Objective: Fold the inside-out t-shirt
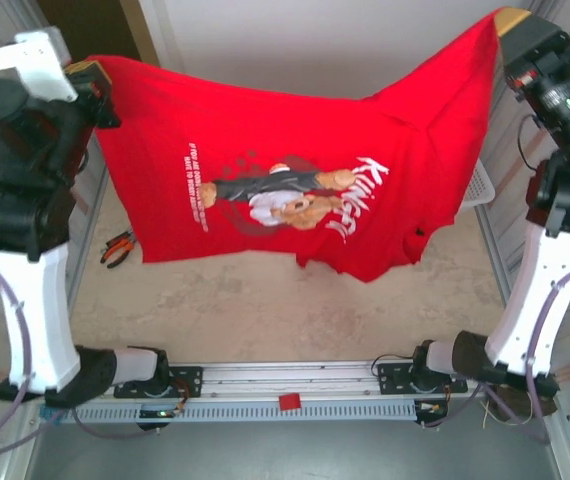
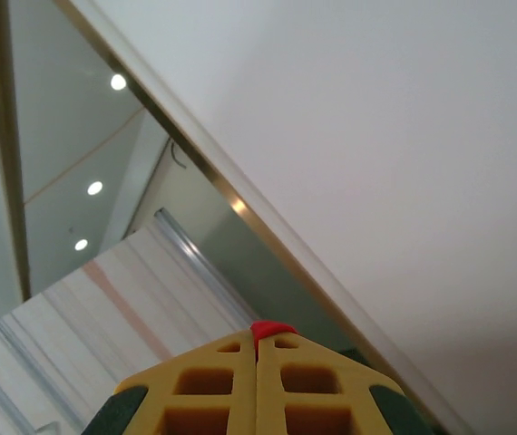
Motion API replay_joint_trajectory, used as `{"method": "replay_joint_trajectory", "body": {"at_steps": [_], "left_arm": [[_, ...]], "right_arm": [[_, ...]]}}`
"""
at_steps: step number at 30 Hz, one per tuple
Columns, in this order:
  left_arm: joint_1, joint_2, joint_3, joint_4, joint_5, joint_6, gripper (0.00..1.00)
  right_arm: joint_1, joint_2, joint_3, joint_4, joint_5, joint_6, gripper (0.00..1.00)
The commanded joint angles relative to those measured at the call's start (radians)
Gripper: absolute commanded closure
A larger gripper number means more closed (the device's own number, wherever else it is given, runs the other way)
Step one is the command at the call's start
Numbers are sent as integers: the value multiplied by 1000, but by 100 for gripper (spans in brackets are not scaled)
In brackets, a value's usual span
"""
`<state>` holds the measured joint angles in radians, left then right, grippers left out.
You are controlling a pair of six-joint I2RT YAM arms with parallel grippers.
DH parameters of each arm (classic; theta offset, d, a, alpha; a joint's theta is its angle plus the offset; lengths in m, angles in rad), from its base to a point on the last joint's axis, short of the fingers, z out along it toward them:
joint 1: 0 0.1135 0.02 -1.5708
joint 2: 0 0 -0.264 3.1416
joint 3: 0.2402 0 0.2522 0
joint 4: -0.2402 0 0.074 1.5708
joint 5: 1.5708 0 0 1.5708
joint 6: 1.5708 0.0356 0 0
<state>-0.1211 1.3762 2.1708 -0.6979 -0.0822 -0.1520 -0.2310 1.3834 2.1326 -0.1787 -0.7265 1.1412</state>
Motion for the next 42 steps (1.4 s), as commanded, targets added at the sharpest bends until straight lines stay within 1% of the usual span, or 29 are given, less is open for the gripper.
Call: {"method": "replay_joint_trajectory", "body": {"at_steps": [1,4,5,6,7,9,10,12,16,20,22,24,26,30,32,35,37,40,42], "left_arm": [[64,210,2,15,69,-13,100],[98,383,109,16,113,-32,100],[104,443,169,13,121,-36,100],[111,476,190,35,129,-47,100],[120,499,196,68,143,-75,100],[136,552,267,80,181,-138,100],[139,583,332,62,192,-158,100],[143,599,392,78,205,-183,100],[159,568,446,121,219,-221,100],[170,507,408,129,243,-240,100],[170,459,323,128,270,-233,100],[170,401,191,123,281,-218,100],[170,318,-8,163,306,-200,100],[170,133,-479,294,319,-187,100],[170,67,-663,326,331,-187,100],[169,-7,-906,360,371,-206,100],[163,-51,-1039,368,391,-209,100],[140,-104,-1172,330,372,-202,100],[125,-135,-1226,281,351,-200,100]], "right_arm": [[86,232,38,-36,36,-56,100],[145,442,229,-102,41,-98,100],[153,528,332,-125,40,-96,100],[155,601,429,-145,38,-86,100],[156,680,557,-162,38,-61,100],[145,795,711,-117,38,39,100],[136,818,714,-53,37,114,100],[121,806,681,21,48,172,100],[99,719,627,37,59,151,100],[75,623,538,32,29,134,100],[77,548,415,40,9,105,100],[91,459,260,45,-5,53,100],[114,343,30,75,1,-16,100],[154,99,-505,158,19,-79,100],[178,-21,-731,164,40,-115,100],[232,-223,-1036,47,113,-234,100],[266,-362,-1215,-17,179,-254,100],[293,-554,-1394,-125,256,-242,100],[306,-661,-1461,-225,289,-242,100]]}}
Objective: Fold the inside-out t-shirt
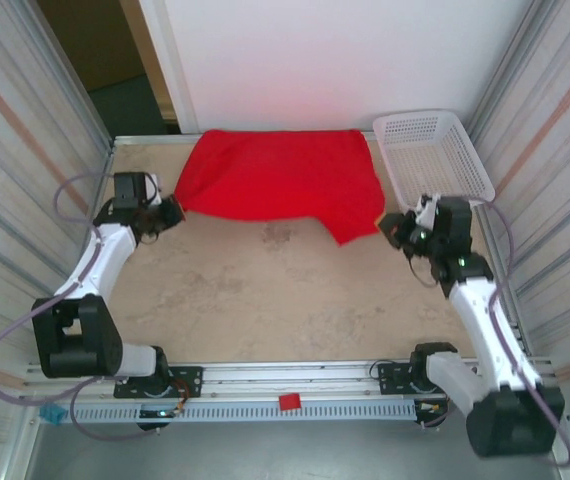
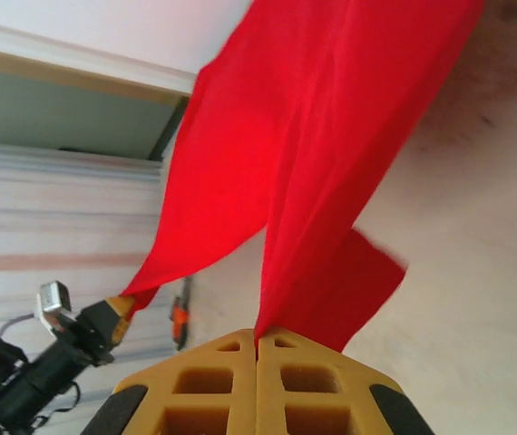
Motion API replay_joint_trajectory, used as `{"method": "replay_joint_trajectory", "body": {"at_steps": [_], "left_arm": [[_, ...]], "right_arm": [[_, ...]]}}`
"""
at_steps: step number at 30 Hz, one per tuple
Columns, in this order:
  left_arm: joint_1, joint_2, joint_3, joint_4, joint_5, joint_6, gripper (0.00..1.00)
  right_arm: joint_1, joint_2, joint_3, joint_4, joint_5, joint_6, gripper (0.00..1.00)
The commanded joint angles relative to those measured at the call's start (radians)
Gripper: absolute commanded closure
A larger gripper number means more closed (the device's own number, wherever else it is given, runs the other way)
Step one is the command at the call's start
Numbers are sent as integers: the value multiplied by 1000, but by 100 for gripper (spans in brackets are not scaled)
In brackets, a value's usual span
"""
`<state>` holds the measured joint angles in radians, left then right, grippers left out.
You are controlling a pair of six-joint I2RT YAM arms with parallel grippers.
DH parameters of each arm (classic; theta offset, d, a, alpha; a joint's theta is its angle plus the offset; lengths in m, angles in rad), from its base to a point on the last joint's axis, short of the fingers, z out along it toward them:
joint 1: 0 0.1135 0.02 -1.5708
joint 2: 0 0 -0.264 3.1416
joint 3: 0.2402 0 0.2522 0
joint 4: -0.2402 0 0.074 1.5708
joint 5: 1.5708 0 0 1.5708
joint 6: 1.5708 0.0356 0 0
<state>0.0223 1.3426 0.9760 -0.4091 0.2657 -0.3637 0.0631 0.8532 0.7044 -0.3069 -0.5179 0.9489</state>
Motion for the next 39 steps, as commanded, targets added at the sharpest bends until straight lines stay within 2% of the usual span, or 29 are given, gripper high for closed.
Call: {"method": "replay_joint_trajectory", "body": {"at_steps": [1,3,9,14,17,19,22,25,27,30,32,34,39], "left_arm": [[-25,-120,-53,-35,-19,19,100],[-42,-144,-85,-104,-67,25,100],[-59,-158,-203,-182,-73,-8,100],[-84,-152,-242,-164,-59,-54,100],[-84,-135,-197,-136,-69,-52,100],[-79,-80,-104,-131,-79,-28,100],[-60,75,131,-132,-69,26,100],[-44,293,496,-202,-45,87,100],[-44,434,811,-331,-39,121,100],[-57,559,1188,-495,-48,172,100],[-63,576,1332,-567,-61,192,100],[-63,526,1346,-575,-68,186,100],[-64,236,1101,-377,-77,114,100]], "right_arm": [[20,-183,-55,-147,91,-49,100],[28,-270,-89,-248,113,-44,100],[32,-455,-176,-416,145,-16,100],[34,-490,-201,-419,138,11,100],[33,-428,-169,-331,121,17,100],[34,-315,-118,-225,104,5,100],[32,-49,42,-45,83,-43,100],[29,272,354,41,50,-110,100],[18,449,604,50,24,-134,100],[-12,573,878,29,-21,-119,100],[-37,582,989,20,-36,-103,100],[-65,548,1040,33,-52,-82,100],[-152,391,1080,87,-71,-27,100]]}}
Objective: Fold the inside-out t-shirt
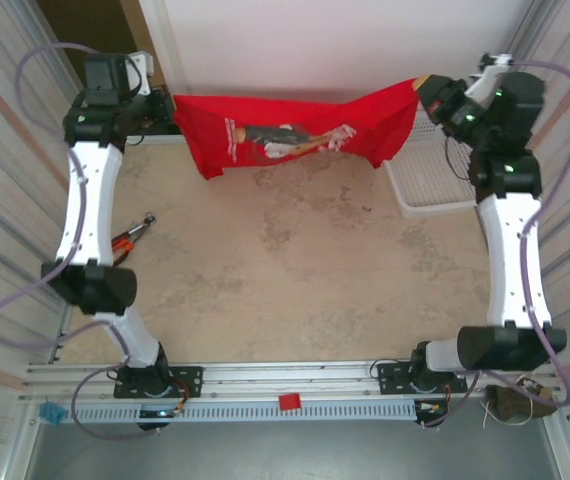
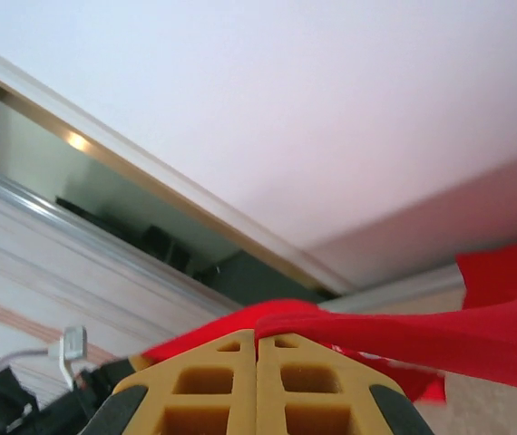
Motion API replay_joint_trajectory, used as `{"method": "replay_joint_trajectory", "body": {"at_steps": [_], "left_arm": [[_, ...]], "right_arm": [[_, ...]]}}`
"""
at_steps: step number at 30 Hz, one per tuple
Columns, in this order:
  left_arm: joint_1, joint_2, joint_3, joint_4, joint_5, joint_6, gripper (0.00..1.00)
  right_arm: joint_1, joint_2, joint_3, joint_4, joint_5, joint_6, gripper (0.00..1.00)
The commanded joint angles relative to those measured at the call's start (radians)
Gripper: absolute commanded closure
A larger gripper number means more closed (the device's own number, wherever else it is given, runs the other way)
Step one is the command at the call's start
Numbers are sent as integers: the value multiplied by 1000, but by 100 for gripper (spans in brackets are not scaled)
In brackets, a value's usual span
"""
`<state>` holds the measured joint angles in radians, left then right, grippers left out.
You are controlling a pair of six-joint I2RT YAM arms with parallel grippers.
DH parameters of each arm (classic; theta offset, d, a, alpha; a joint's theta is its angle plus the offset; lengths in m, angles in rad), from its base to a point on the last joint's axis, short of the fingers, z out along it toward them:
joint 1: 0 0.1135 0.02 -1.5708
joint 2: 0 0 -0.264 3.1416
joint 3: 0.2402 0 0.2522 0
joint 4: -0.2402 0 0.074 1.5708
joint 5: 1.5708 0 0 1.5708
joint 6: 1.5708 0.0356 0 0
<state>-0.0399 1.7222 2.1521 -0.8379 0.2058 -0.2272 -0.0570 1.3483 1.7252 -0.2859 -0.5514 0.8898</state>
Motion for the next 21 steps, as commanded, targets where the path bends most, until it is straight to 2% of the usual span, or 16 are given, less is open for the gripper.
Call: {"method": "replay_joint_trajectory", "body": {"at_steps": [1,5,11,16,21], "left_arm": [[-2,-209,-116,102,-20,-39,100],[-1,-345,-122,194,-47,-81,100],[8,-379,-2,204,-60,-96,100],[20,-360,13,208,-70,-86,100],[30,-310,-36,230,-73,-70,100]], "right_arm": [[-47,-131,80,69,-35,30,100],[-99,-175,209,53,-29,21,100],[-124,-136,362,42,-31,30,100],[-122,-94,373,66,-41,64,100],[-87,-49,307,100,-47,79,100]]}}
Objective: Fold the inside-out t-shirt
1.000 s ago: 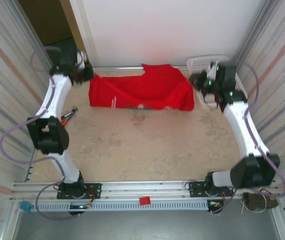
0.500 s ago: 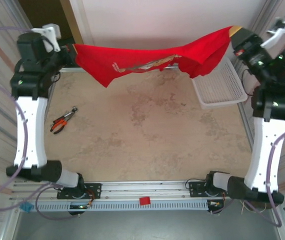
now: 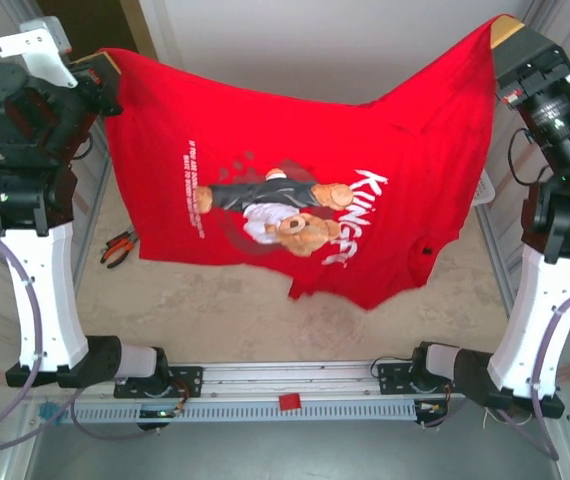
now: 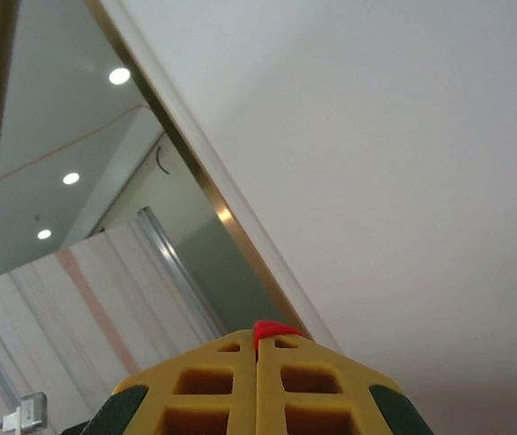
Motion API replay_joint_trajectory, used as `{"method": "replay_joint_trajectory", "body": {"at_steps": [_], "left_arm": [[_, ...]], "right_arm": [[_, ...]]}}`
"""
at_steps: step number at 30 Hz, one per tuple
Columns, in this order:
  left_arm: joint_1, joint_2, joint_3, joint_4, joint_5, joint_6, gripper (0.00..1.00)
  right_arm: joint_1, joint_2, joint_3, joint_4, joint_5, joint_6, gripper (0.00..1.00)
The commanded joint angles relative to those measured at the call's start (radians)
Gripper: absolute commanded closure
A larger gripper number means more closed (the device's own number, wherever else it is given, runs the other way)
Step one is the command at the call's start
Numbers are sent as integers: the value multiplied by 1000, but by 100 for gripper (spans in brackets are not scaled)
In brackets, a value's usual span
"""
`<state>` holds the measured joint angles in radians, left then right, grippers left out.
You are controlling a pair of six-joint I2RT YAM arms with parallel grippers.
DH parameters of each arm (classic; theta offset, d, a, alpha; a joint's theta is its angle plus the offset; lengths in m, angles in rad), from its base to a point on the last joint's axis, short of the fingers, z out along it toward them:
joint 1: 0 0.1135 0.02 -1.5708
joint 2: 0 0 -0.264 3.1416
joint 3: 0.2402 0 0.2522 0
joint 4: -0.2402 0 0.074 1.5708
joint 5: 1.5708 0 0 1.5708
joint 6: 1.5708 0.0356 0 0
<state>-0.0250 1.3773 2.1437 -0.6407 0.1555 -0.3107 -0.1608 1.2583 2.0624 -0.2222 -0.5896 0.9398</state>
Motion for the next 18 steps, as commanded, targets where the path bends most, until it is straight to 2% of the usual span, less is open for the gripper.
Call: {"method": "replay_joint_trajectory", "body": {"at_steps": [1,6,9,12,16,18], "left_arm": [[17,52,-36,36,-28,14,100],[27,168,-14,56,-4,10,100],[30,278,83,46,1,9,100],[34,392,227,36,3,-4,100],[39,513,436,21,9,-52,100],[41,531,474,43,20,-75,100]], "right_arm": [[31,55,-43,40,-4,22,100],[99,159,-36,33,39,-23,100],[119,266,42,33,41,-21,100],[137,397,210,11,34,-19,100],[147,580,536,-75,24,-11,100],[141,627,634,-97,22,5,100]]}}
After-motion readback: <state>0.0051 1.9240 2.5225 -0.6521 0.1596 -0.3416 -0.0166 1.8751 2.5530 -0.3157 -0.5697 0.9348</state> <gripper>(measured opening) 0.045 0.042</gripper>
